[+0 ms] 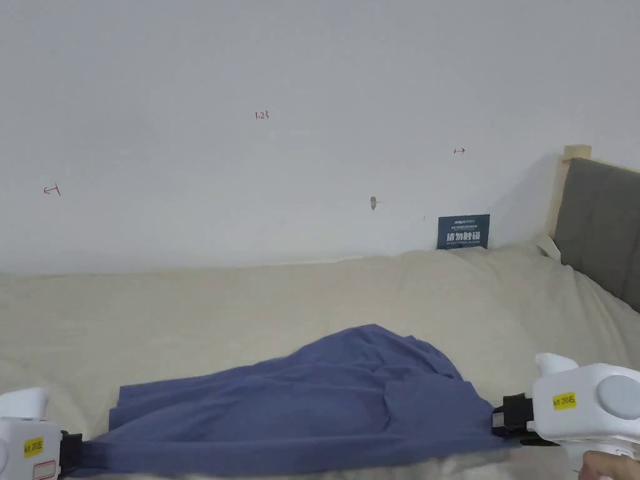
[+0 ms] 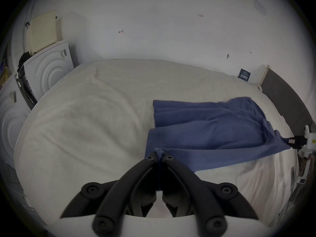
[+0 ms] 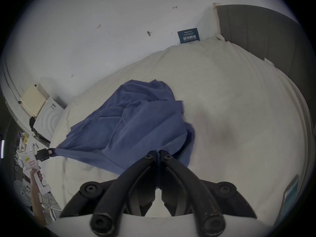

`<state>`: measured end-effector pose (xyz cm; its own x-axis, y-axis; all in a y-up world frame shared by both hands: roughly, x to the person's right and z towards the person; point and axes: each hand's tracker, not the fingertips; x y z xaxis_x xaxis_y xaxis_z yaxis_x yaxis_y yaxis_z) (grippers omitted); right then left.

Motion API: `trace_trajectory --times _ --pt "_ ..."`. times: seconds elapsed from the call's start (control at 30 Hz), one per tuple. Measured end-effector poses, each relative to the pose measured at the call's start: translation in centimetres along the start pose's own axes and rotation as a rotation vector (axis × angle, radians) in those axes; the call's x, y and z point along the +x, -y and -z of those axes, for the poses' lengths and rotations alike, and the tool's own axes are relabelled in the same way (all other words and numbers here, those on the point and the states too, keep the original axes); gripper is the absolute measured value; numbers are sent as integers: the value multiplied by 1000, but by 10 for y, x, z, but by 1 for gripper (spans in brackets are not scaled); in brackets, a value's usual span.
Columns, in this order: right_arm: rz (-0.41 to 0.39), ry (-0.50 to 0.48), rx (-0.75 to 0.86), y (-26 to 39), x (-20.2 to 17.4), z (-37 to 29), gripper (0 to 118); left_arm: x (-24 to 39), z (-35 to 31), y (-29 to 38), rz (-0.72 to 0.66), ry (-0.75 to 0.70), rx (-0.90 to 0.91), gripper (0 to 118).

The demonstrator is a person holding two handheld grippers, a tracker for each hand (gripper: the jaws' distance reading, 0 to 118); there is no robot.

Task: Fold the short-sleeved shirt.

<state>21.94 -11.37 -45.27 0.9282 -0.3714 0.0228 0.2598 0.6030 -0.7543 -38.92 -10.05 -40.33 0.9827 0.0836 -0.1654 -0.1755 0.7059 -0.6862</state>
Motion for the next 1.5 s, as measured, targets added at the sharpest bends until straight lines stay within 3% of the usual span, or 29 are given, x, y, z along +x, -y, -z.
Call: trace_trajectory --times 0.1,0.47,0.7,0.87,0.9,0.93,0.97,1.0,1.03,1.07,1.1,1.13,1.2,1.33,1.4,1.5 --pt "19 -17 26 39 -2 -37 3 -11 -34 25 -7 11 13 3" --pt "-45 6 53 182 -8 -144 3 -44 -135 142 -12 20 37 3" --pt "-17 3 35 244 5 -169 3 -58 -159 204 -37 24 2 3" --pt "-41 22 13 264 10 -167 4 -66 -152 221 -13 30 -13 3" --pt "-40 15 23 265 12 -164 6 -67 -150 220 -12 40 -17 3" --pt "-38 16 34 265 12 -162 22 -68 -147 220 -16 48 -24 4" --pt "-34 20 52 265 11 -162 44 -65 -149 221 -17 44 -21 11" --pt "-39 18 75 265 11 -164 68 -65 -149 220 -10 49 -27 31" --pt "-34 18 99 266 11 -166 87 -64 -151 220 -8 53 -24 72" --pt "-34 19 136 266 9 -170 88 -63 -154 219 -2 64 -12 98" --pt "-30 8 184 268 8 -177 88 -62 -156 220 9 75 -10 111" --pt "-26 -9 216 269 7 -183 88 -60 -161 221 18 81 4 114" --pt "-30 -18 240 273 2 -196 88 -59 -176 223 48 91 62 114" --pt "-114 -6 336 289 -13 -219 82 -48 -209 239 36 109 92 114" --pt "-149 -14 351 301 -20 -226 81 -49 -219 252 39 123 153 106" --pt "-178 -39 350 323 -28 -229 75 -41 -230 273 43 122 163 33"
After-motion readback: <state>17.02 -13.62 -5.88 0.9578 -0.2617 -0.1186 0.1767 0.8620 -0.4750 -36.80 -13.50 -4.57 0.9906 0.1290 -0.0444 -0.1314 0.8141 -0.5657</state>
